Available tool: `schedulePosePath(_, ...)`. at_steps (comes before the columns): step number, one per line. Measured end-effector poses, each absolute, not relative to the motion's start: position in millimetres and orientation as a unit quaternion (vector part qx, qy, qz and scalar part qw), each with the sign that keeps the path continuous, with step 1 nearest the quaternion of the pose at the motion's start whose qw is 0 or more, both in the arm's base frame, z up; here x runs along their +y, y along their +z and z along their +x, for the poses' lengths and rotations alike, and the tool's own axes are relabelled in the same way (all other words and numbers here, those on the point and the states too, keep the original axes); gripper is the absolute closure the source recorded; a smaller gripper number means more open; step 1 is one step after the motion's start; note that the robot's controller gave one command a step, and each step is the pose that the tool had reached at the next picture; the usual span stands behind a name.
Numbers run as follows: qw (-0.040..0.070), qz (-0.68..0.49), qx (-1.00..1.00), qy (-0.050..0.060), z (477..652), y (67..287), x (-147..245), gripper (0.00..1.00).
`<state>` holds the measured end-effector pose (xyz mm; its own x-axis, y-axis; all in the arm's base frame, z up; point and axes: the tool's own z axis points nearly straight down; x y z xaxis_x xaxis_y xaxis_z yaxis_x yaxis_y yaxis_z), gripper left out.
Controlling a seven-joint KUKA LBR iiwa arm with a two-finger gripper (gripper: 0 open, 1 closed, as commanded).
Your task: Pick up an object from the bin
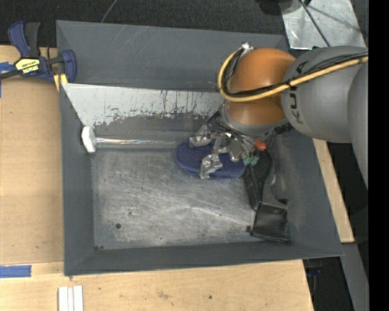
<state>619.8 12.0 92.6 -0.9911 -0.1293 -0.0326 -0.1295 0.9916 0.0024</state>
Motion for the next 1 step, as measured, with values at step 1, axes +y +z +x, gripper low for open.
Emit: schedulePosePath(1,0.006,-0.101,0.995,-0.001,615.2,219.8,7.9,1.00)
